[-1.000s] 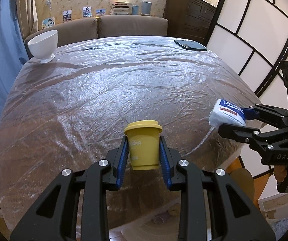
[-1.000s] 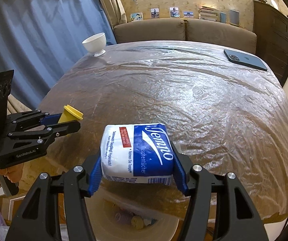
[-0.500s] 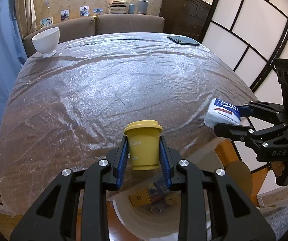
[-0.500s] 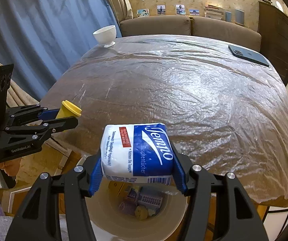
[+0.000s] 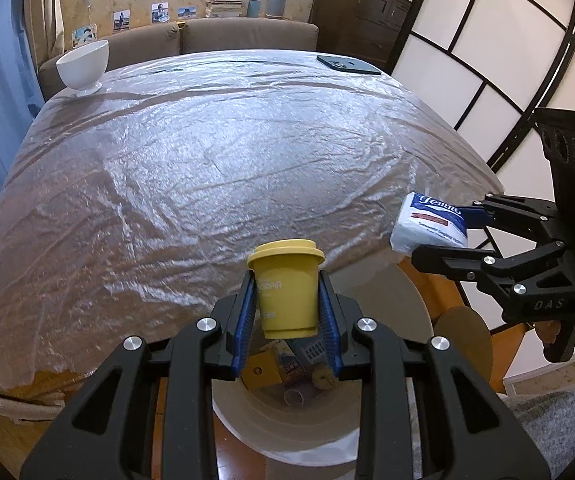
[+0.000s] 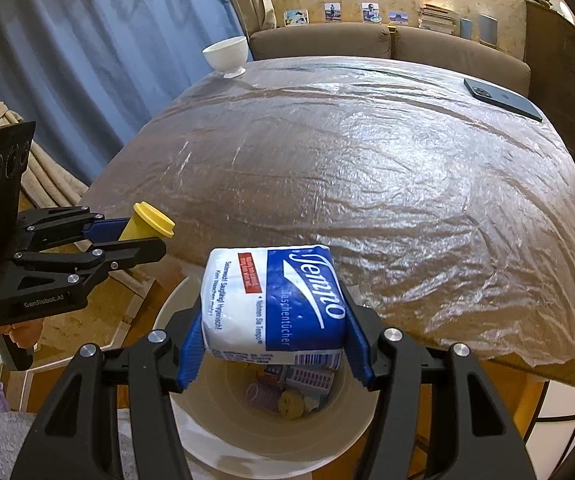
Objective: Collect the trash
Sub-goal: 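Carry the yellow cup and Tempo pack over the white bin with both tools, then open both tools to drop the cup and tissue pack into the bin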
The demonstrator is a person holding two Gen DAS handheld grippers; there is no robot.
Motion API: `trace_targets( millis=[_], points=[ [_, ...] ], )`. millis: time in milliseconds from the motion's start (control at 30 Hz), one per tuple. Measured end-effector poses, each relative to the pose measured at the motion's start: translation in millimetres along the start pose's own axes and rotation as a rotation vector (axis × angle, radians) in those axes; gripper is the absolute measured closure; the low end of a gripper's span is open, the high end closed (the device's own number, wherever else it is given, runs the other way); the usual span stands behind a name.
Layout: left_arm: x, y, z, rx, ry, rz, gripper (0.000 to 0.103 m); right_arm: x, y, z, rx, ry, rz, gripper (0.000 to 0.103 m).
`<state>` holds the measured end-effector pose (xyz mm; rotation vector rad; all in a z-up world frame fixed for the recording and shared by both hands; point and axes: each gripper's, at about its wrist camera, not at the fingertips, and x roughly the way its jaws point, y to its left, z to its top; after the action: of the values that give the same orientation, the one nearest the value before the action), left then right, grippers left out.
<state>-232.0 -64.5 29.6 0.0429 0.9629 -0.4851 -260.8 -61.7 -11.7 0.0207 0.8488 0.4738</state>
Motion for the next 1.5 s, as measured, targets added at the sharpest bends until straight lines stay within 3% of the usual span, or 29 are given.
trace_targets(
  millis=[533,1500],
  points=[
    [7,-17,-30,0.017,0.075,0.001,0.071,11,11,-27,-0.02,0.08,0.028,0.046],
    [93,-19,-68,0.041,0.237,0.077,0.071,91,4,-59,0.011,0.225,-0.007,0.046]
  ],
)
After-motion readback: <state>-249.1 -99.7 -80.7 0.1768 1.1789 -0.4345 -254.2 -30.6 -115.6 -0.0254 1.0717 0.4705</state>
